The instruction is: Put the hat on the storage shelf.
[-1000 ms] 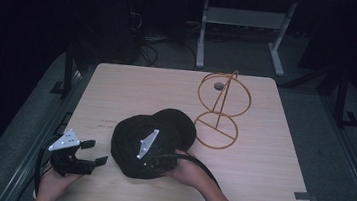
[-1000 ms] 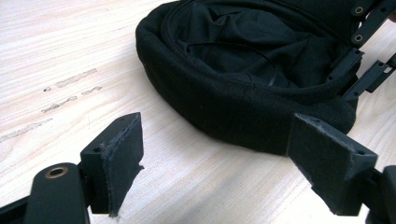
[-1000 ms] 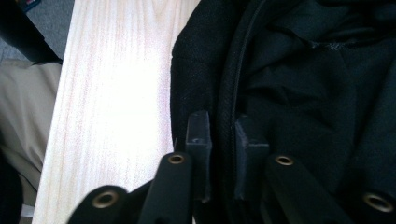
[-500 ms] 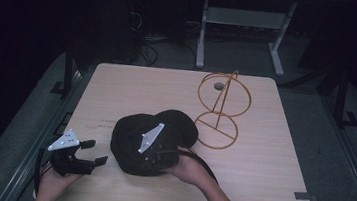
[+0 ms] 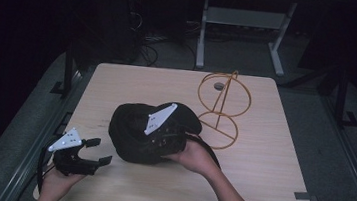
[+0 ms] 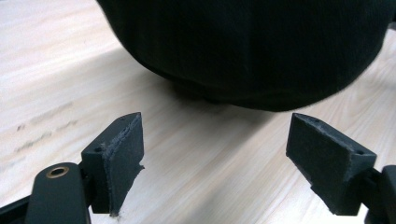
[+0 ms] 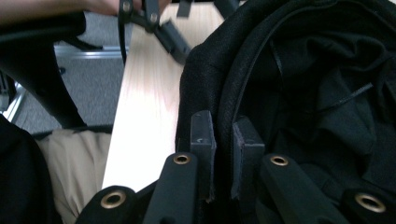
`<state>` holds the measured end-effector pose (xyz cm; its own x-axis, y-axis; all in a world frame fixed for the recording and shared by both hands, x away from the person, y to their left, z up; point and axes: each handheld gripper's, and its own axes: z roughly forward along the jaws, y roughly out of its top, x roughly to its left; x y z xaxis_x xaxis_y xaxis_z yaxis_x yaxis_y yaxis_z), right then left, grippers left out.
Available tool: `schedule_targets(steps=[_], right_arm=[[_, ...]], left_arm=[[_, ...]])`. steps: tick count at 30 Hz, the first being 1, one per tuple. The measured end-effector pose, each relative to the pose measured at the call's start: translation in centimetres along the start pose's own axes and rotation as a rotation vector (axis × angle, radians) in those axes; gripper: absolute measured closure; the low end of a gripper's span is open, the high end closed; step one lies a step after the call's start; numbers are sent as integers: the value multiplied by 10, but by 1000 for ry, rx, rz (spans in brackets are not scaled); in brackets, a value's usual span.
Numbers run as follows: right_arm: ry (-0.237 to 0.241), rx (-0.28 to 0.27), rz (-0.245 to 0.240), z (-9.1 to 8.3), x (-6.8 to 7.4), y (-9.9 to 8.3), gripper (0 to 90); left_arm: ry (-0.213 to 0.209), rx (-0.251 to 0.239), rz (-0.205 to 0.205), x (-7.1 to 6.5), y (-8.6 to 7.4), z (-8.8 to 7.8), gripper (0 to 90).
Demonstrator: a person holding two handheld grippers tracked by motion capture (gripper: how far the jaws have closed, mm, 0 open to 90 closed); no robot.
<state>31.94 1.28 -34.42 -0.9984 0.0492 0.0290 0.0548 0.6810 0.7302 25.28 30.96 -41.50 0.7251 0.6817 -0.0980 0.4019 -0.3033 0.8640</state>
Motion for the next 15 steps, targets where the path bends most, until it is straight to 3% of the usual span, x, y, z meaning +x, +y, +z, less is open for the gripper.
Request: schedule_targets(steps=[9, 15], right_arm=[[-24, -54, -1, -28, -5, 16, 813], [-25, -71, 24, -36, -12, 19, 813]], left_arm=[[-51, -97, 39, -12, 26, -3, 178], [-81, -116, 65, -16, 41, 5, 168]])
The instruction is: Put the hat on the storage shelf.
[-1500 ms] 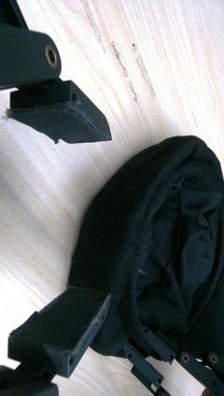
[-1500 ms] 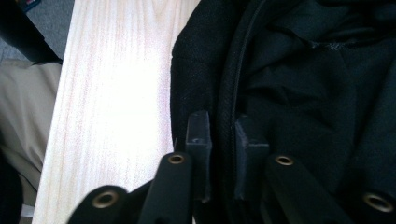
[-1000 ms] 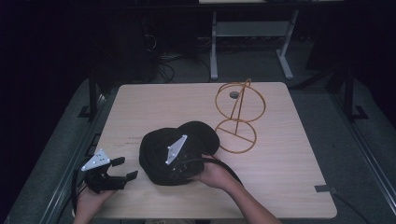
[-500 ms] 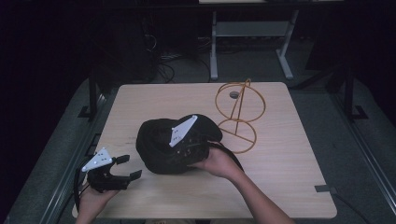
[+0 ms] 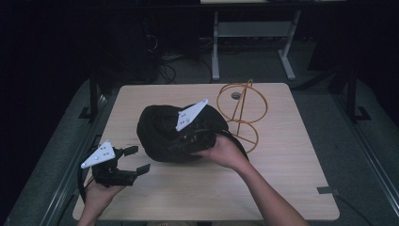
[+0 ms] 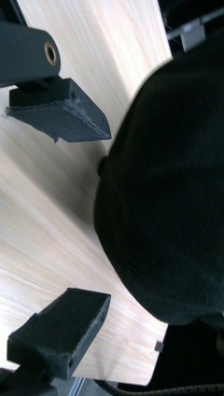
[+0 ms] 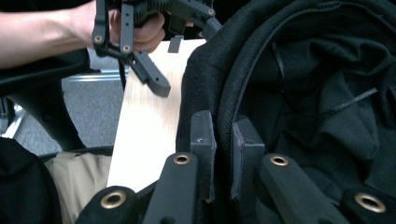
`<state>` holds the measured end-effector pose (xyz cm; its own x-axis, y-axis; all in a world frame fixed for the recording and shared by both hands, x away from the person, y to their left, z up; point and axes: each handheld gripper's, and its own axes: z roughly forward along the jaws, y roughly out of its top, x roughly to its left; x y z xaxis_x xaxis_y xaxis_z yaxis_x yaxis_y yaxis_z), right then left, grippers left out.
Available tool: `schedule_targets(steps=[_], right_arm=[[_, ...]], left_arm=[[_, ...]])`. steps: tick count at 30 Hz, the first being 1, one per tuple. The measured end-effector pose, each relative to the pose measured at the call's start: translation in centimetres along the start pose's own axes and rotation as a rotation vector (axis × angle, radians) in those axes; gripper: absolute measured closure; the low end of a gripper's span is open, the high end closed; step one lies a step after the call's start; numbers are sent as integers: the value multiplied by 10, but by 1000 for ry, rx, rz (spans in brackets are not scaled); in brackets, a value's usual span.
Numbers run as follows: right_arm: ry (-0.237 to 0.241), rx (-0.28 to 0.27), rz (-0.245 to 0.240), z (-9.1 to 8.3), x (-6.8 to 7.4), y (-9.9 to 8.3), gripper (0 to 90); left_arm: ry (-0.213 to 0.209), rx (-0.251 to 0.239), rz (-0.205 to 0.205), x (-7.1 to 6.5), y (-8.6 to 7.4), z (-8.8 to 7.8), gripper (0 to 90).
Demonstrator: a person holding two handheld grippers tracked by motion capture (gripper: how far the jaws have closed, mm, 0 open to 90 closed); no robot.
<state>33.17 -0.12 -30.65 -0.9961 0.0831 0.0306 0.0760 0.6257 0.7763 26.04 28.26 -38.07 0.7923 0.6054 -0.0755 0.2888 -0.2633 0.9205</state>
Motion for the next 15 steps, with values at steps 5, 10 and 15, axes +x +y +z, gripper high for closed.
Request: schedule_targets(steps=[5, 10, 15], right_arm=[[7, -9, 2, -3, -1, 7, 813], [34, -27, 1, -5, -1, 15, 815], [58, -37, -8, -4, 1, 23, 818]], left_arm=[[15, -11, 15, 2, 8, 12, 169], [25, -57, 17, 4, 16, 19, 177], [34, -95, 40, 6, 21, 21, 325]])
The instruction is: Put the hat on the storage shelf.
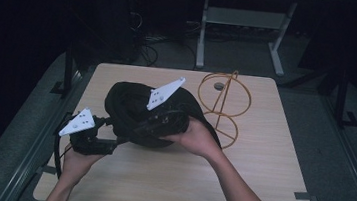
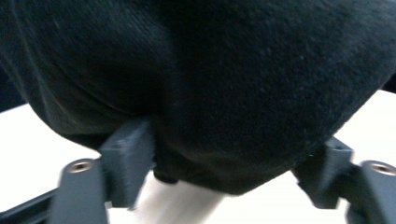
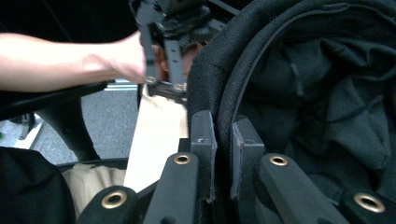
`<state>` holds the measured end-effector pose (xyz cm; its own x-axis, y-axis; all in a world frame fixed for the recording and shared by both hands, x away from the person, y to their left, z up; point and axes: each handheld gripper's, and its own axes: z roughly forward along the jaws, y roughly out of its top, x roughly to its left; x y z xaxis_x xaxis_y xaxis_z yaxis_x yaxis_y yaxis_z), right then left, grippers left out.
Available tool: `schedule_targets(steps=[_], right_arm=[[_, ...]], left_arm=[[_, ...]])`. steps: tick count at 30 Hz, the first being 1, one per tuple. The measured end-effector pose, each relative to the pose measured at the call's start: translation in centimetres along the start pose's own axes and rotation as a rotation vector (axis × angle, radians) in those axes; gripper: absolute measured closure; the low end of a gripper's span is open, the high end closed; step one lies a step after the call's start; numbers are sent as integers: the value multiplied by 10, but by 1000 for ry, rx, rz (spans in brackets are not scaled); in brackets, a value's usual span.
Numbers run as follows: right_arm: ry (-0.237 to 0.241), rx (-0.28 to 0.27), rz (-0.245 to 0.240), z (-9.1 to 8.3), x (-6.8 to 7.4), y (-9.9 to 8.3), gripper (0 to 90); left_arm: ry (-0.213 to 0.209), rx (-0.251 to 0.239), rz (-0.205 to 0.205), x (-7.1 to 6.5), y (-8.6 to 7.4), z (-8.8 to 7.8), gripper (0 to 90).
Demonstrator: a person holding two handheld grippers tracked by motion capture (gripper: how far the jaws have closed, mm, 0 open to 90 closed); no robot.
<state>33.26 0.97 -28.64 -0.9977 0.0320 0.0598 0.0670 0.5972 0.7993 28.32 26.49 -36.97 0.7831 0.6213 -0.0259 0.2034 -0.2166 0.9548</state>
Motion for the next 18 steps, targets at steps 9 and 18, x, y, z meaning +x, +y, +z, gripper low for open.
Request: schedule_targets(steps=[9, 18], right_arm=[[9, -10, -9, -3, -1, 6, 824], [-9, -66, 42, -9, -3, -3, 801]], left_arm=[[-23, -43, 73, 2, 12, -1, 751], [-20, -33, 102, -1, 26, -6, 850]])
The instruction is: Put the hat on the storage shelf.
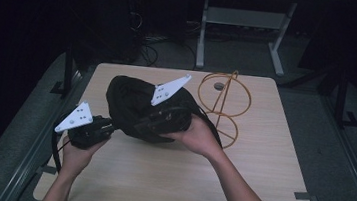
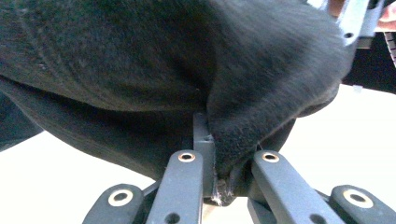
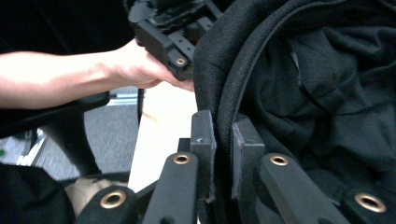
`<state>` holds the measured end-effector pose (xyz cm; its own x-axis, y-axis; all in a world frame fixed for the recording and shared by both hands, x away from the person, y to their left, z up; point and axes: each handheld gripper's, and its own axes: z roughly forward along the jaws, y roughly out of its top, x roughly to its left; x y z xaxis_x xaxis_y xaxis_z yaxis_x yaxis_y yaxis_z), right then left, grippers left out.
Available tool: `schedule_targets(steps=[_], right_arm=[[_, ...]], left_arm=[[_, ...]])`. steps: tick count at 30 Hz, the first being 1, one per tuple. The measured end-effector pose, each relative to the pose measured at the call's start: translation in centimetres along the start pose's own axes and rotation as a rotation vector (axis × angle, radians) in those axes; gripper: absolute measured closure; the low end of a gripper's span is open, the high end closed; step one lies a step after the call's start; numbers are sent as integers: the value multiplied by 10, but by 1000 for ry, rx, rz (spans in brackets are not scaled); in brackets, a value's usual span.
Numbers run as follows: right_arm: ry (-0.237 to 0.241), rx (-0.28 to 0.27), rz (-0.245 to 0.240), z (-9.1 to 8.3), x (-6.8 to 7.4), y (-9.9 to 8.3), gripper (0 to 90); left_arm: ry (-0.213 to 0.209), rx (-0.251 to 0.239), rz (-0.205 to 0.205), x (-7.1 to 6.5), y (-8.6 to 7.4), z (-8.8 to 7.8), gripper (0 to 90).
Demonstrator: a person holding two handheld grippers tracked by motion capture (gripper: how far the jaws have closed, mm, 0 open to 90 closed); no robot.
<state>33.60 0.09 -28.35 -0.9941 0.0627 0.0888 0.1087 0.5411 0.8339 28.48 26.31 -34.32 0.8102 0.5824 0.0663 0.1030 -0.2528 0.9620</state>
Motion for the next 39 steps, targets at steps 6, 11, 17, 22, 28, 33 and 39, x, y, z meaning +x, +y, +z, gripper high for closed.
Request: schedule_targets(steps=[6, 11, 17, 22, 28, 33, 39], right_arm=[[-21, -18, 23, -7, -2, -2, 738], [-35, -38, 30, -10, -2, -3, 690], [-104, -45, 4, -16, 3, -5, 527], [-130, -43, 6, -30, 5, -19, 422], [-164, -50, 7, -48, 9, -38, 383], [-206, -55, 5, -61, 13, -56, 368], [-232, -74, 17, -73, 19, -72, 364]], left_arm=[[2, 19, 35, 1, 19, -3, 852], [0, 33, 57, 4, 31, -4, 852], [-2, 65, 55, 13, 43, -6, 852], [-18, 76, 50, 18, 49, -10, 852], [-22, 75, 50, 21, 53, -12, 852], [-28, 77, 52, 24, 61, -9, 852], [-40, 75, 52, 26, 69, -8, 852]])
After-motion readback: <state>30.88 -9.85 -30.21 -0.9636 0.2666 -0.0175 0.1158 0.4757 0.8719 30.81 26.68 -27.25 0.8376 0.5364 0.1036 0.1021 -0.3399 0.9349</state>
